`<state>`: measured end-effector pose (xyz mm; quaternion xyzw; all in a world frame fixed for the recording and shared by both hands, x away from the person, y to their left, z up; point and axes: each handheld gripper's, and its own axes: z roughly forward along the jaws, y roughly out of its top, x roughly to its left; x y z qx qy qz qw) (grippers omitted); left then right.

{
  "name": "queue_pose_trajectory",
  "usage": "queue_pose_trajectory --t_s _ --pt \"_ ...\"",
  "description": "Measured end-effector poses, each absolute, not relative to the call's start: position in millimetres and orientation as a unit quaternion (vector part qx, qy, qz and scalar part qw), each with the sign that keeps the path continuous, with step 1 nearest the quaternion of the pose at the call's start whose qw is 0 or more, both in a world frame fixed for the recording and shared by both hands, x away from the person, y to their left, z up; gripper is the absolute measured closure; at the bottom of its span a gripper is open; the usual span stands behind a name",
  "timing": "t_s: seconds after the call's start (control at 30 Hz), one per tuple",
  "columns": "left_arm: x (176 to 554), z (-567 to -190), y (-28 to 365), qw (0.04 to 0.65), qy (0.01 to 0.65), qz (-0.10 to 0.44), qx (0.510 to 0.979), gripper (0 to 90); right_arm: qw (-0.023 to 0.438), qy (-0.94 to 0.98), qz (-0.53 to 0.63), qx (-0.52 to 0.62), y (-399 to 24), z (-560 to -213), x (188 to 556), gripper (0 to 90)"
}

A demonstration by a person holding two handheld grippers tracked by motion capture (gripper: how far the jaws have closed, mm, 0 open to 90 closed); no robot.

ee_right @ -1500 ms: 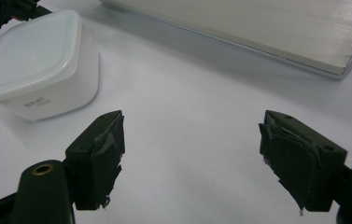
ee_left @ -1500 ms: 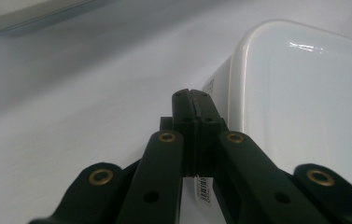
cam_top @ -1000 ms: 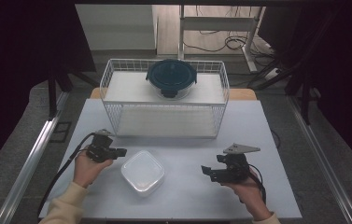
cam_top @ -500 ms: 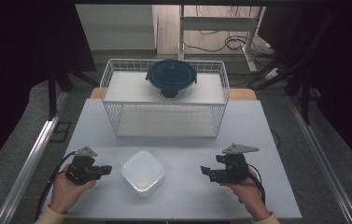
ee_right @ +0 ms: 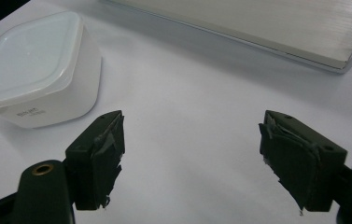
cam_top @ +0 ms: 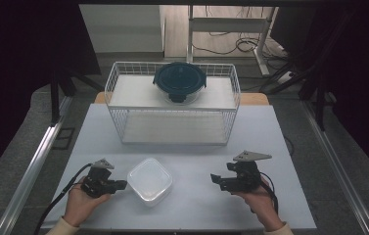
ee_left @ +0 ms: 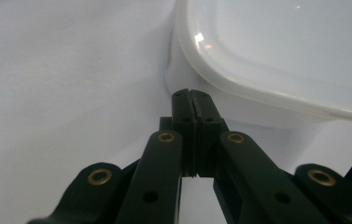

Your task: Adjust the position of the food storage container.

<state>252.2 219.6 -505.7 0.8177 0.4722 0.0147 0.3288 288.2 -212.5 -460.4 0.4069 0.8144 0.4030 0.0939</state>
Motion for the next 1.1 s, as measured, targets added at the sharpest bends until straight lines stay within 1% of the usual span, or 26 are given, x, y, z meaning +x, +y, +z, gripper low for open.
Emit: queue_pose_trajectory --t_s 0.1,0.53,1.1 --pt "255 -505 216 0.328 0.471 0.017 0.819 89.5 0.094 0.815 0.403 0.407 -212 -460 288 22.0" --pt "273 -507 195 0.336 0.464 -0.003 0.819 89.5 0.094 0.814 0.403 0.408 -213 -460 288 22.0" --pt "297 -506 154 0.338 0.439 -0.016 0.832 89.6 0.093 0.814 0.403 0.409 -215 -461 289 21.9"
